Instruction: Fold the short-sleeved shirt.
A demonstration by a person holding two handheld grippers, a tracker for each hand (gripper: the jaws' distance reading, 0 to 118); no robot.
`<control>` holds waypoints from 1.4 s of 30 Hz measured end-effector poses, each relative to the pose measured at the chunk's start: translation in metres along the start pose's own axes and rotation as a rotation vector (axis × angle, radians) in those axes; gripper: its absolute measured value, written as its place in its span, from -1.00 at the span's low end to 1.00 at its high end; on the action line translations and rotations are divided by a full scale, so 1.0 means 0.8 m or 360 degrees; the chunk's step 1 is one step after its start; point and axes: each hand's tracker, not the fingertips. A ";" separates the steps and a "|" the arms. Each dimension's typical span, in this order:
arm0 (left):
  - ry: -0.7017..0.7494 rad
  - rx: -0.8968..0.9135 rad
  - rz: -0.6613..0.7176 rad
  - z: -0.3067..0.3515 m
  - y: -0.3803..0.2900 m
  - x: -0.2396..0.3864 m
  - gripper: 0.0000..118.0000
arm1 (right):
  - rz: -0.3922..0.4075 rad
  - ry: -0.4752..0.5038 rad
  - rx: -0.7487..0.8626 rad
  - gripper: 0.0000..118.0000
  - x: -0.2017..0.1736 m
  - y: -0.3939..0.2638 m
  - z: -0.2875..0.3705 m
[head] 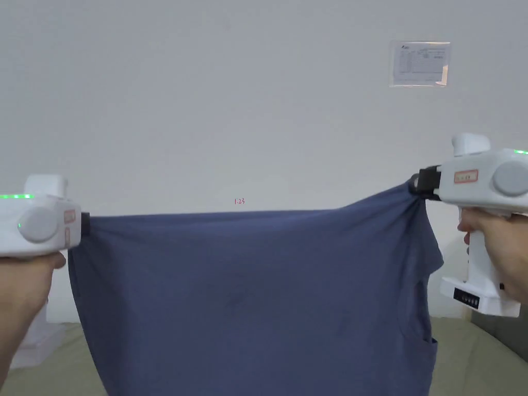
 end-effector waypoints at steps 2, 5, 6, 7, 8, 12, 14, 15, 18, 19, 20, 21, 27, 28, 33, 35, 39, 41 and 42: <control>-0.0076 -0.0094 0.0020 -0.005 -0.017 0.003 -1.00 | -0.0010 -0.0012 -0.0050 -0.94 0.014 -0.006 -0.008; -0.0085 -0.0093 -0.0012 0.007 -0.042 0.010 -1.00 | -0.0004 -0.0033 -0.0070 -0.94 0.022 -0.023 0.006; -0.0092 -0.0101 -0.0021 0.012 -0.050 0.011 -1.00 | -0.0006 -0.0037 -0.0073 -0.94 0.026 -0.030 0.020; -0.0103 -0.0110 -0.0026 0.020 -0.059 0.012 -1.00 | -0.0006 -0.0043 -0.0087 -0.94 0.028 -0.038 0.029; -0.0115 -0.0123 -0.0032 0.029 -0.068 0.012 -1.00 | -0.0008 -0.0046 -0.0100 -0.94 0.030 -0.046 0.038; -0.0176 -0.0158 -0.0071 0.090 -0.119 0.007 -1.00 | -0.0027 -0.0040 -0.0162 -0.94 0.032 -0.101 0.106; -0.0203 -0.0185 -0.0125 0.126 -0.154 0.000 -1.00 | -0.0016 -0.0018 -0.0196 -0.94 0.034 -0.137 0.152; -0.0224 -0.0195 -0.0139 0.148 -0.175 -0.004 -1.00 | -0.0015 -0.0009 -0.0205 -0.94 0.035 -0.159 0.175; -0.0254 -0.0231 -0.0145 0.219 -0.251 -0.016 -1.00 | -0.0075 0.0040 -0.0285 -0.94 0.048 -0.232 0.238; -0.0266 -0.0260 -0.0118 0.241 -0.282 -0.024 -1.00 | -0.0137 0.0057 -0.0325 -0.94 0.052 -0.262 0.260; -0.0273 -0.0276 -0.0091 0.259 -0.310 -0.030 -1.00 | -0.0173 0.0067 -0.0354 -0.94 0.056 -0.292 0.279; -0.0284 -0.0350 -0.0068 0.259 -0.350 -0.043 -1.00 | -0.0178 0.0061 -0.0377 -0.94 0.058 -0.327 0.300; -0.0267 -0.0630 -0.0075 0.354 -0.525 -0.051 -1.00 | -0.0233 -0.0057 -0.0675 -0.94 0.070 -0.534 0.387; -0.0253 -0.0680 -0.0085 0.362 -0.554 -0.052 -1.00 | -0.0220 -0.0089 -0.0728 -0.94 0.069 -0.566 0.399; -0.0168 -0.0928 -0.0067 0.370 -0.651 -0.064 -1.00 | -0.0209 -0.0210 -0.0956 -0.93 0.080 -0.658 0.415; -0.0175 -0.0930 -0.0065 0.368 -0.658 -0.064 -1.00 | -0.0212 -0.0235 -0.0963 -0.93 0.088 -0.673 0.411; -0.0210 -0.0857 -0.0020 0.380 -0.637 -0.065 -0.14 | -0.0201 -0.0266 -0.0937 -0.35 0.095 -0.661 0.419; -0.0304 -0.0759 -0.0007 0.399 -0.618 -0.069 0.92 | -0.0198 -0.0257 -0.0951 0.91 0.094 -0.645 0.427; -0.0321 -0.0694 -0.0035 0.415 -0.607 -0.070 0.90 | -0.0185 -0.0214 -0.0845 0.96 0.073 -0.626 0.442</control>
